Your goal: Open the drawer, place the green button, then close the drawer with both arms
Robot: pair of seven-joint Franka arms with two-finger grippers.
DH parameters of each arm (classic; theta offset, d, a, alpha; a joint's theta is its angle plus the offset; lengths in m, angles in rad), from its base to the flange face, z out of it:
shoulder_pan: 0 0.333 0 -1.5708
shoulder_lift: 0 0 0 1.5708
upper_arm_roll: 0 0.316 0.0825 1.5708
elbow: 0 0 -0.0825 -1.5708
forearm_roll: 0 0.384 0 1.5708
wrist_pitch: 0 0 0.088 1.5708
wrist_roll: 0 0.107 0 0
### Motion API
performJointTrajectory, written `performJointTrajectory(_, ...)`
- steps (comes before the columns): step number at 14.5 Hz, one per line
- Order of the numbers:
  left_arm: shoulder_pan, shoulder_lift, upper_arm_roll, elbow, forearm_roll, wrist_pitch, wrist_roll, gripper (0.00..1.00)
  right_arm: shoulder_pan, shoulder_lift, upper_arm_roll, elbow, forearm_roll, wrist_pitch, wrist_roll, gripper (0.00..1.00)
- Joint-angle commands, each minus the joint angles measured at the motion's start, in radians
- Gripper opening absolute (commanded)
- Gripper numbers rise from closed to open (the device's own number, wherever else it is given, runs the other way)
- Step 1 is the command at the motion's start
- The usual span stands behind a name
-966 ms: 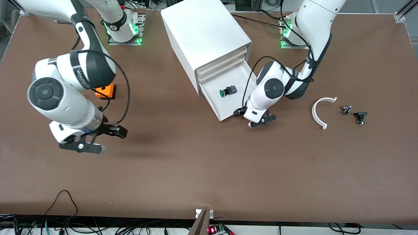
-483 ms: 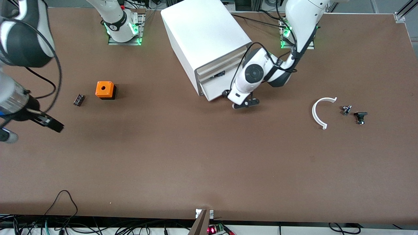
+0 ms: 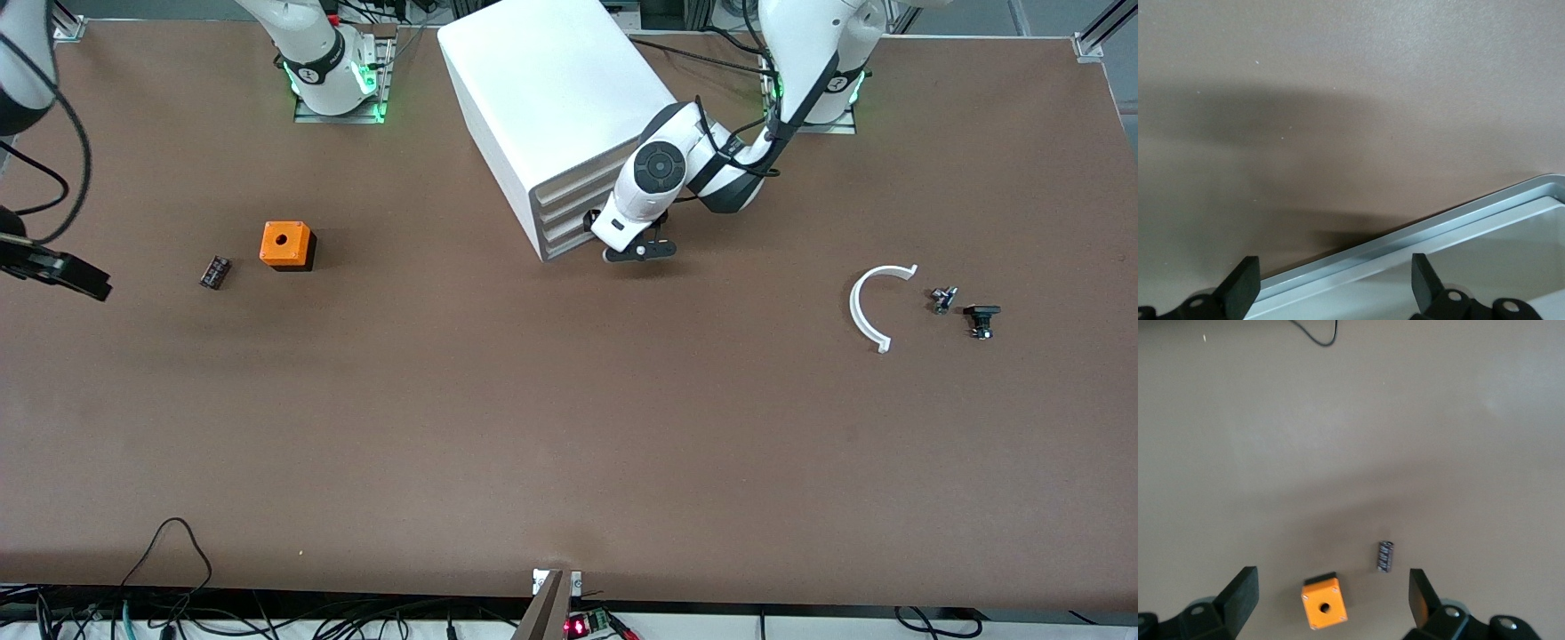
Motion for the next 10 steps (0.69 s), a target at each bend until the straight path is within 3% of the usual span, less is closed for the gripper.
performJointTrajectory(1, 0.002, -0.071, -0.008, -0.049, 0.012, -0.033, -0.007, 1.0, -0.006, -0.066, -0.016, -0.093, 0.025, 0.027, -0.122, 1.0)
performJointTrajectory(3, 0.046, -0.126, -0.005, -0.041, 0.018, -0.045, -0.006, 1.0, -0.006, -0.086, -0.016, -0.109, 0.027, 0.022, -0.123, 1.0)
performJointTrajectory(7, 0.217, -0.258, 0.035, 0.006, 0.025, -0.041, 0.008, 1.0, -0.006, -0.242, -0.015, -0.321, 0.03, 0.134, -0.122, 1.0)
performJointTrajectory(10, 0.315, -0.348, 0.081, 0.054, 0.027, -0.135, 0.211, 1.0, -0.006, -0.285, -0.028, -0.378, 0.034, 0.143, -0.111, 1.0)
